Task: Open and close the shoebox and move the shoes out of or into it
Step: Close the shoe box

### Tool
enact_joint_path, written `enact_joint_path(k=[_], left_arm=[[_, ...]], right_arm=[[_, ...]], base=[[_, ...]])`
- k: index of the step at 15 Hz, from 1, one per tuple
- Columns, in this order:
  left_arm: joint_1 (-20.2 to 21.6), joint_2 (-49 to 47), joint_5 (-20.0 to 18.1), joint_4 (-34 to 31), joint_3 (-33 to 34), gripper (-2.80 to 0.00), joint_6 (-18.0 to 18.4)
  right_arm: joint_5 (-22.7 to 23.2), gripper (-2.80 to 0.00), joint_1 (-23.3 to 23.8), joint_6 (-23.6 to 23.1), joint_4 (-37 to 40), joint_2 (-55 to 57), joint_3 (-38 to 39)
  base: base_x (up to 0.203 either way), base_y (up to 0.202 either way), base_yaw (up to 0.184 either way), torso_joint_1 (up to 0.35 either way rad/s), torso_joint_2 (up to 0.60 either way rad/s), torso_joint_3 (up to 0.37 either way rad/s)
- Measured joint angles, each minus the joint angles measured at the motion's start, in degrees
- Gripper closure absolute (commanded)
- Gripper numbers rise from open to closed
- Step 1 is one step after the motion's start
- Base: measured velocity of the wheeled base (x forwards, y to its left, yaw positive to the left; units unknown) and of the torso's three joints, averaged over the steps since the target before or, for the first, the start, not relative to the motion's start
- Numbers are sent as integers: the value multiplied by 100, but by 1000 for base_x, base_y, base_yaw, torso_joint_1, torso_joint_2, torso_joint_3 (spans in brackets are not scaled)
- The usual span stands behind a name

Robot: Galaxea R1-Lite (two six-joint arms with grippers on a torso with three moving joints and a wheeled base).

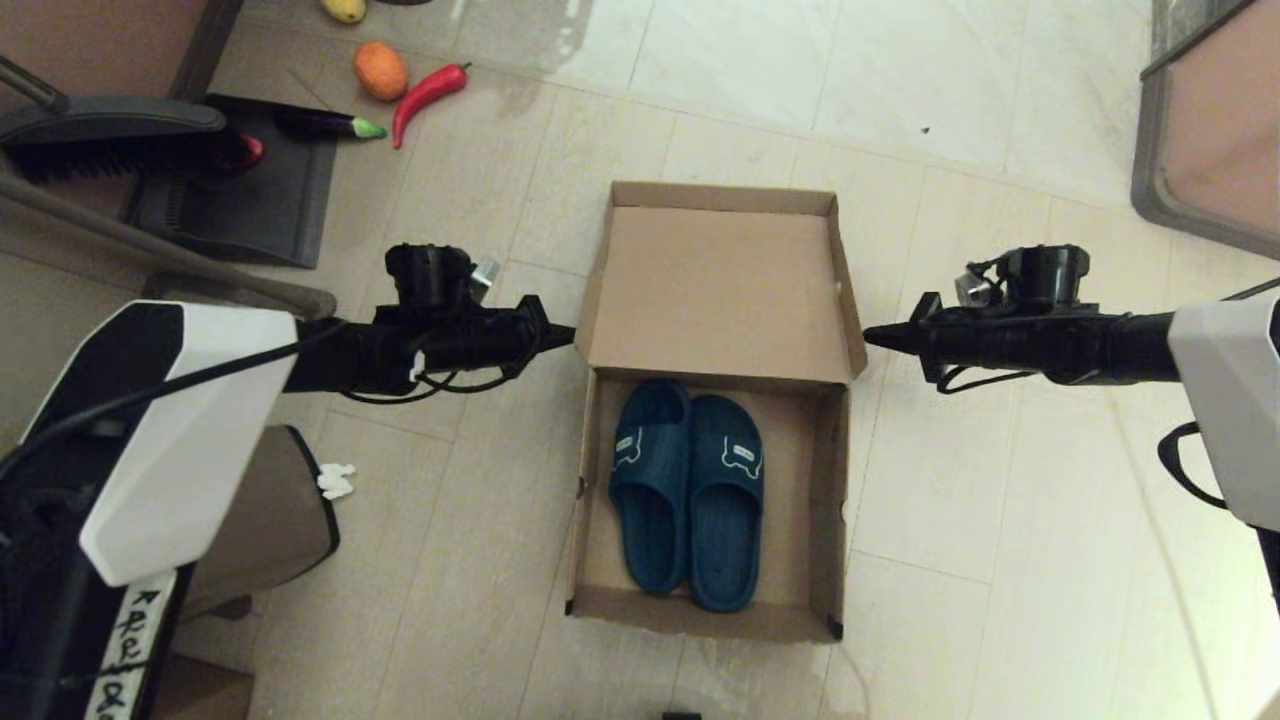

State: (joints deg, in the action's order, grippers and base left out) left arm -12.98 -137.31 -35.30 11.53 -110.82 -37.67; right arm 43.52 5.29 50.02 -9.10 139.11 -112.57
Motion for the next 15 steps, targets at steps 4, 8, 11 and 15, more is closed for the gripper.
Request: enact_joint_path(k=[4,8,11,15], left_arm=[[-36,-294,214,611,-1,0,-3],[-104,-543,154,984,-17,0,-17],[-191,-678,76,1060,-54,0,-32],[-320,-833,100,1437,-53,0,-177]], right_arm=[[-8,0,-235,69,-157,257,6],[0,0,-410,145,-137,301,26],[-10,0,-519,126,112,221,86],[-26,0,-543,-158,810,16,243]], base=[[0,0,0,0,0,0],[0,0,0,0,0,0],[0,0,0,0,0,0],[0,0,0,0,0,0]])
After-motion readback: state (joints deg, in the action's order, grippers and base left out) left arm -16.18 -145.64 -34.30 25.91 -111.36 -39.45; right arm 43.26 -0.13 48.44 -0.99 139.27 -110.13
